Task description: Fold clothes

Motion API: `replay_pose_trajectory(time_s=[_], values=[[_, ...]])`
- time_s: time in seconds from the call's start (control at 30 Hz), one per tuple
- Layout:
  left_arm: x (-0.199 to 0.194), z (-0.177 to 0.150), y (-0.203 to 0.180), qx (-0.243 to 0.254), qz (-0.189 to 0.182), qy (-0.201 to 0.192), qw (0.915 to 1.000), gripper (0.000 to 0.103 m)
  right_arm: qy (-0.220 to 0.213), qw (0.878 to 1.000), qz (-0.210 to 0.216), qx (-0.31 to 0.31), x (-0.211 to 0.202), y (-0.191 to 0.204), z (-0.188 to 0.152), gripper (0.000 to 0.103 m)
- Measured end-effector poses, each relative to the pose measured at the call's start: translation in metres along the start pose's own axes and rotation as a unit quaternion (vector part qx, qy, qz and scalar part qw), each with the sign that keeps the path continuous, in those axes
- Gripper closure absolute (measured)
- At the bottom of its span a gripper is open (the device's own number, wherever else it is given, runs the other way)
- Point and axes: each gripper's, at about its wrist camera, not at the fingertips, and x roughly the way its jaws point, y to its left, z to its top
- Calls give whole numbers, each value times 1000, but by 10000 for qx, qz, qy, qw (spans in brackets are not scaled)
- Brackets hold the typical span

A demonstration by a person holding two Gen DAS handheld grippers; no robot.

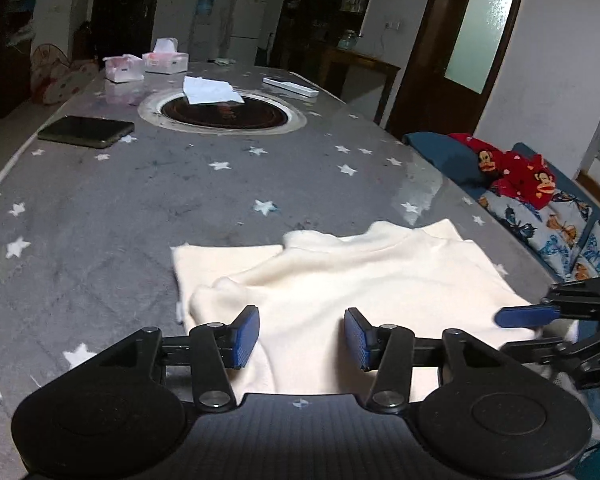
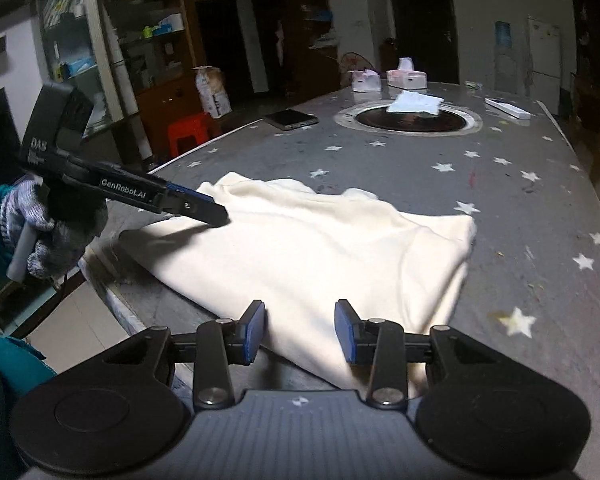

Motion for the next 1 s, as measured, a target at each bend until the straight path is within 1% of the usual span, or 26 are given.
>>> replay_pose_trajectory(time_s=[0.1,0.17,0.27,0.33,0.43,0.53,0.6,0.67,0.73,0.8,0.9,1.0], values=[[-1,3,1,3,108,-14,9999,52,-3,10000,-27,-19,-3,-3,6,66],[-2,7,-1,40,113,-70,9999,52,-74,10000,-37,-32,-3,-5,13,65],[4,14,-5,85,70,-110,9999,52,-191,9998,-99,42,6,-15,26,65],[10,18,-7,130,83,-99,9998,52,-181,9996,-172,109,18,-23,31,65],[23,21,-4,189,182,-4,9997,53,-48,9993,-275,240,37,-38,34,66],[31,24,0,247,348,36,9991,54,-33,9989,-386,264,40,-44,38,66],[31,28,0,208,353,42,9992,54,-46,9983,-538,229,39,-43,43,66],[30,32,-5,269,254,-33,9993,54,-79,9985,-521,172,42,-42,50,66],[32,35,-13,416,231,-66,9988,53,-93,9987,-492,67,48,-37,59,66],[41,36,-18,570,280,21,9980,53,-82,9988,-477,-47,56,-33,66,66],[57,37,-19,664,411,206,9967,52,36,9984,-516,-220,75,-26,76,66],[59,43,-17,613,419,247,9969,51,265,9966,-741,-241,95,-27,80,66]])
